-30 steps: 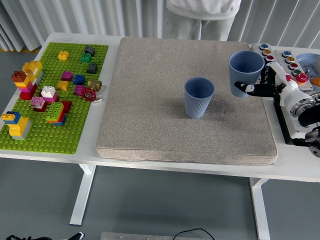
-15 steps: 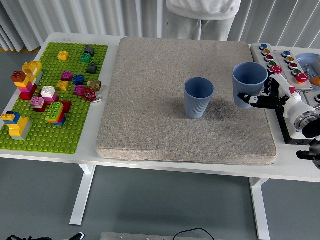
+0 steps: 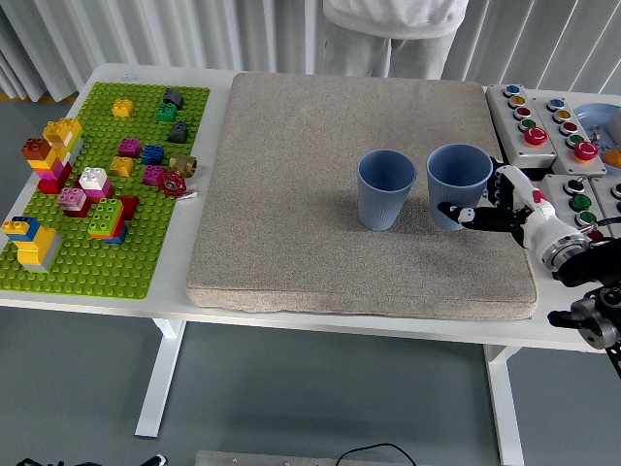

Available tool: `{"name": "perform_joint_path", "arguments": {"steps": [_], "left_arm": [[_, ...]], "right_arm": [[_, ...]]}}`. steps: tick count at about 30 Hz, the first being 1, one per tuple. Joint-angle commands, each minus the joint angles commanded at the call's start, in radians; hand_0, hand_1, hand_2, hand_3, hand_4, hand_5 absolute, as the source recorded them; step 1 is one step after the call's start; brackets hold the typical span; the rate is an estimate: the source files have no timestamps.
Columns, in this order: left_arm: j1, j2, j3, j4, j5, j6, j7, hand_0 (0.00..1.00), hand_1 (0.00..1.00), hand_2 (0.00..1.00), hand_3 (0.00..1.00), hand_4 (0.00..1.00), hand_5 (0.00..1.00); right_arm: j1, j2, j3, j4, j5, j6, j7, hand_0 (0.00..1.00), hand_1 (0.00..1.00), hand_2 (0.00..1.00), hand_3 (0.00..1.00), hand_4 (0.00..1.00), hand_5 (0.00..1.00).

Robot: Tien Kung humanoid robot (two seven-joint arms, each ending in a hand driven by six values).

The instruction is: Pick cup pour cup place

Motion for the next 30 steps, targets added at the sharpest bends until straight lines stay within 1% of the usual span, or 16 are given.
{"name": "perform_joint_path", "arguments": {"steps": [4, 14, 19, 30], "left_arm": [[-0.001, -0.001, 0.0, 0.0, 0.0, 0.0, -0.001, 0.782, 0.822, 0.837, 0.764, 0.498, 0.998], [-0.005, -0.002, 0.004, 0.0, -0.005, 0.0, -0.003, 0.782, 0.821, 0.837, 0.764, 0.497, 0.998], [-0.008, -0.003, 0.005, 0.0, -0.005, -0.001, -0.004, 0.783, 0.821, 0.837, 0.764, 0.498, 0.998], [-0.009, -0.006, 0.005, 0.0, -0.005, -0.003, -0.003, 0.783, 0.821, 0.837, 0.764, 0.498, 0.998]], "right_arm": [[0.002, 0.003, 0.007, -0.011, 0.003, 0.006, 0.003, 0.869, 0.733, 0.631, 0.7, 0.712, 0.152], [0.003, -0.009, 0.048, -0.027, 0.002, 0.006, 0.007, 0.87, 0.732, 0.632, 0.7, 0.712, 0.155], [-0.007, -0.009, 0.046, -0.024, -0.001, 0.008, 0.006, 0.871, 0.732, 0.632, 0.7, 0.711, 0.154], [-0.014, -0.01, 0.054, -0.043, -0.001, 0.01, 0.009, 0.871, 0.732, 0.632, 0.7, 0.71, 0.156]]}}
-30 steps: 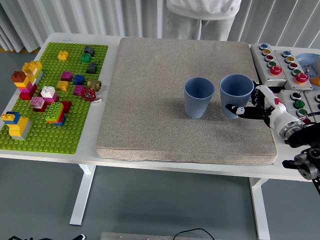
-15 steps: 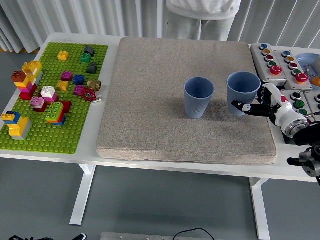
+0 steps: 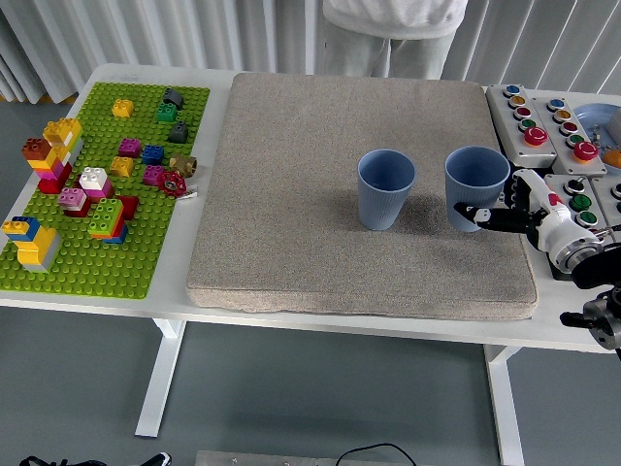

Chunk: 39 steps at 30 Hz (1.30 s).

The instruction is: Pick cup pour cup place

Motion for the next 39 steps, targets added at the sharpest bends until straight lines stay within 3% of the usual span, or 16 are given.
{"name": "perform_joint_path", "arguments": {"steps": [31, 32, 37, 38, 39], "left_arm": [[0.001, -0.005, -0.007, -0.003, 0.014, -0.005, 0.007, 0.783, 0.819, 0.836, 0.763, 0.496, 0.998], [0.0, -0.004, -0.006, -0.003, 0.013, -0.005, 0.007, 0.783, 0.819, 0.836, 0.763, 0.496, 0.998], [0.0, -0.004, -0.005, -0.003, 0.012, -0.005, 0.006, 0.783, 0.819, 0.836, 0.763, 0.496, 0.998], [0.001, -0.004, -0.004, -0.003, 0.011, -0.005, 0.006, 0.783, 0.819, 0.836, 0.763, 0.496, 0.998], [0.001, -0.004, -0.004, -0.003, 0.01, -0.004, 0.005, 0.783, 0.819, 0.836, 0.763, 0.496, 0.998]], "right_arm": [[-0.01, 0.016, -0.012, -0.056, 0.005, 0.017, 0.016, 0.872, 0.732, 0.633, 0.699, 0.709, 0.158], [-0.01, 0.015, -0.011, -0.054, 0.002, 0.022, 0.018, 0.891, 0.766, 0.713, 0.769, 0.711, 0.159], [-0.009, 0.015, -0.009, -0.051, -0.008, 0.031, 0.022, 0.891, 0.766, 0.713, 0.769, 0.711, 0.159], [-0.009, 0.014, -0.006, -0.051, -0.018, 0.041, 0.022, 0.916, 0.82, 0.82, 0.824, 0.724, 0.164], [-0.009, 0.014, -0.006, -0.051, -0.02, 0.043, 0.022, 0.916, 0.82, 0.82, 0.824, 0.724, 0.164]]}}
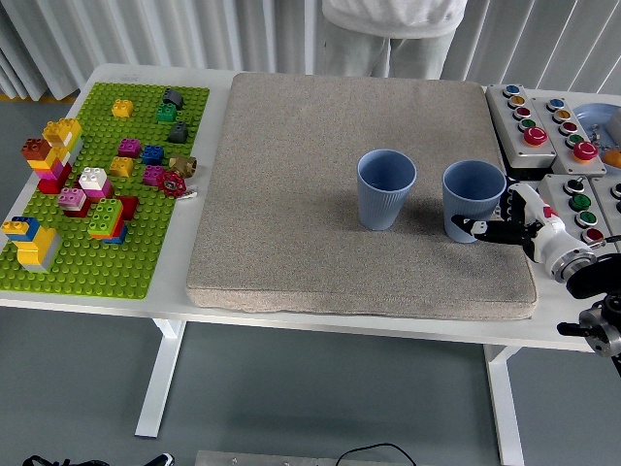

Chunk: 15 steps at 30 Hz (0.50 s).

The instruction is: Pick cup pour cup place

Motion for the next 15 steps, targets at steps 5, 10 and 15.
{"name": "perform_joint_path", "arguments": {"steps": [5, 10, 15], "left_arm": [[-0.002, 0.0, 0.001, 0.0, -0.002, 0.0, -0.001, 0.783, 0.818, 0.835, 0.763, 0.496, 0.998], [-0.002, 0.001, 0.001, 0.001, -0.003, 0.0, -0.001, 0.783, 0.818, 0.835, 0.763, 0.496, 0.998], [-0.002, 0.001, 0.002, 0.001, -0.003, 0.0, -0.001, 0.782, 0.818, 0.835, 0.763, 0.496, 0.998]], "right_arm": [[0.005, -0.002, 0.006, -0.002, -0.019, 0.015, -0.001, 0.948, 0.88, 0.951, 0.925, 0.797, 0.236], [0.007, -0.003, 0.009, -0.007, -0.02, 0.016, -0.003, 0.948, 0.88, 0.951, 0.925, 0.797, 0.236], [0.008, -0.001, 0.006, -0.013, -0.014, 0.017, -0.002, 0.954, 0.894, 0.984, 0.942, 0.797, 0.238]]}}
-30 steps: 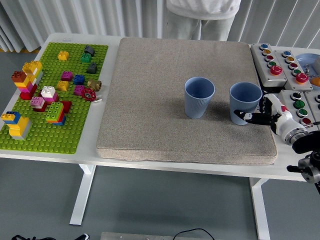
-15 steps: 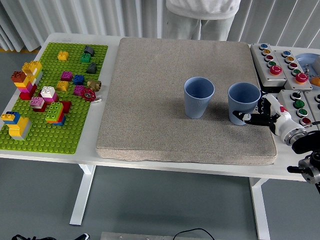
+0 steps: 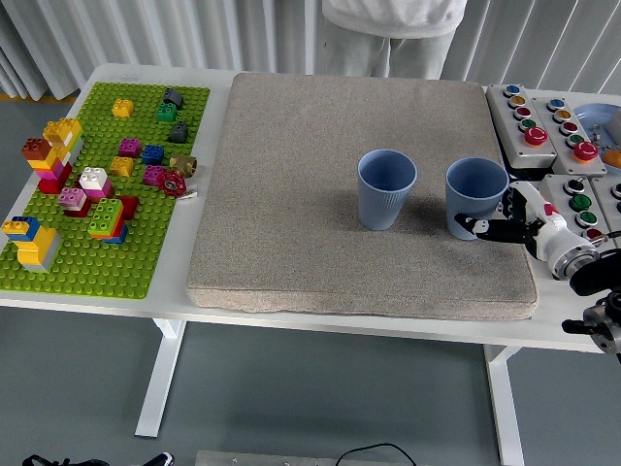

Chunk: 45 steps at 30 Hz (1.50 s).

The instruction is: Pick cup pour cup place

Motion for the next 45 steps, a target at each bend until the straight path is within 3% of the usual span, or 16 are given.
{"name": "perform_joint_path", "arguments": {"steps": [31, 45], "left_arm": [[0.004, 0.001, 0.001, -0.001, 0.0, 0.0, 0.001, 0.782, 0.817, 0.834, 0.762, 0.498, 0.998], [0.002, 0.003, 0.006, 0.0, -0.006, 0.0, -0.002, 0.782, 0.817, 0.834, 0.762, 0.499, 0.998]], "right_arm": [[-0.004, -0.004, 0.006, 0.015, -0.042, 0.016, -0.011, 0.962, 0.926, 0.998, 0.965, 0.881, 0.323], [-0.016, -0.039, 0.026, 0.043, -0.033, 0.019, -0.011, 0.966, 0.931, 0.998, 0.993, 0.883, 0.324]]}}
